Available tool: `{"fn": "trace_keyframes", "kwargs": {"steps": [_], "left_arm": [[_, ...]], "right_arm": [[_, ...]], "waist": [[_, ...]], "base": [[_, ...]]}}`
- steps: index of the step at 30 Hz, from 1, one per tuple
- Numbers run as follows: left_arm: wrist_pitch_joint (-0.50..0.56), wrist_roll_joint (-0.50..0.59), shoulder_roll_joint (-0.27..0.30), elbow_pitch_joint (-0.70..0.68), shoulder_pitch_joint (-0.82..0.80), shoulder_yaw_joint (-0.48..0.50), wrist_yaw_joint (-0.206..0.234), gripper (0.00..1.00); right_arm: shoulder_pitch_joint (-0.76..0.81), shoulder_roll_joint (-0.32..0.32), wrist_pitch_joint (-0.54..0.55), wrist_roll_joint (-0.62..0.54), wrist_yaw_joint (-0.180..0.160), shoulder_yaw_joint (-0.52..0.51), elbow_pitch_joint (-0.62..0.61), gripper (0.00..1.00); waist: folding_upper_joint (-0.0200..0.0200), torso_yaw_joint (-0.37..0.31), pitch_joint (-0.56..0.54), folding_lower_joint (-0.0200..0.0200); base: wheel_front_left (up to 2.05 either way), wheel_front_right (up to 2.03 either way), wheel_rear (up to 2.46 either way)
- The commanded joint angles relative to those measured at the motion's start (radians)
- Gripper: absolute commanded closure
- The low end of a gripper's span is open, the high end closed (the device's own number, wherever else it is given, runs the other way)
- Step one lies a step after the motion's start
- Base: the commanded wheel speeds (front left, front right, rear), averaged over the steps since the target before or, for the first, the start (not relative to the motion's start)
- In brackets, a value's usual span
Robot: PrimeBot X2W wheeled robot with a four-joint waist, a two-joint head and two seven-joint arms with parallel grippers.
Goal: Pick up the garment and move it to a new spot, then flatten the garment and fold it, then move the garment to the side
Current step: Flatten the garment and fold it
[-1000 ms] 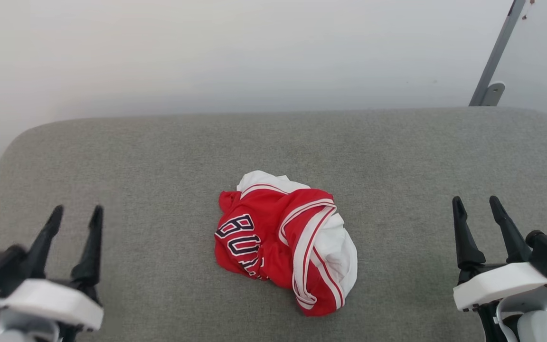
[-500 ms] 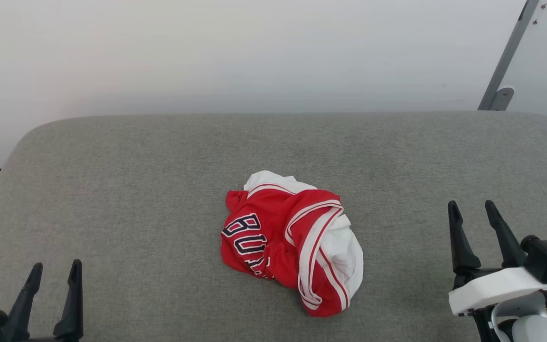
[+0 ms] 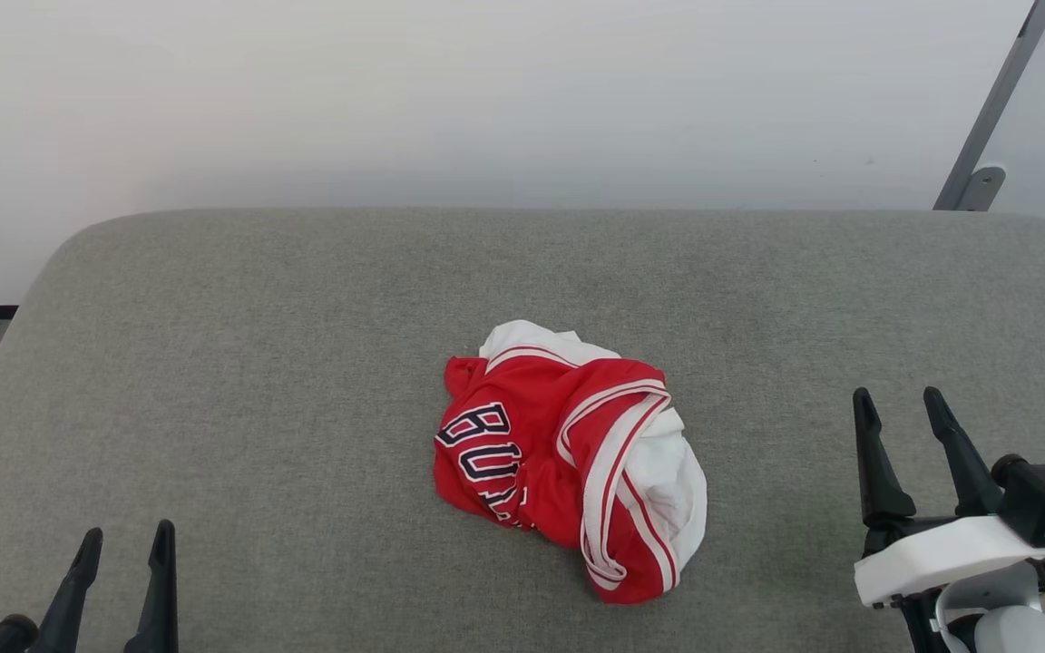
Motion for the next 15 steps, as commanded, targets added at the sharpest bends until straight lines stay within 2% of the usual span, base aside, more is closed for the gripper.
{"fn": "trace_keyframes", "kwargs": {"steps": [1, 8, 15], "left_arm": [[-0.007, 0.007, -0.002, -0.001, -0.011, 0.005, -0.007, 0.00], [-0.007, 0.020, -0.015, -0.005, -0.017, 0.015, -0.013, 0.00], [-0.007, 0.020, -0.026, -0.009, -0.021, 0.005, -0.014, 0.00]], "right_arm": [[0.010, 0.000, -0.007, -0.002, 0.000, 0.002, 0.002, 0.00], [0.006, -0.007, 0.015, -0.002, 0.000, 0.027, 0.006, 0.00], [-0.006, -0.028, 0.075, 0.007, 0.000, 0.098, 0.002, 0.00]], "waist": [[0.0000, 0.001, 0.000, 0.0000], [0.0000, 0.007, 0.003, 0.0000], [0.0000, 0.029, 0.008, 0.0000]], "base": [[0.00, 0.00, 0.00], [0.00, 0.00, 0.00], [0.00, 0.00, 0.00]]}}
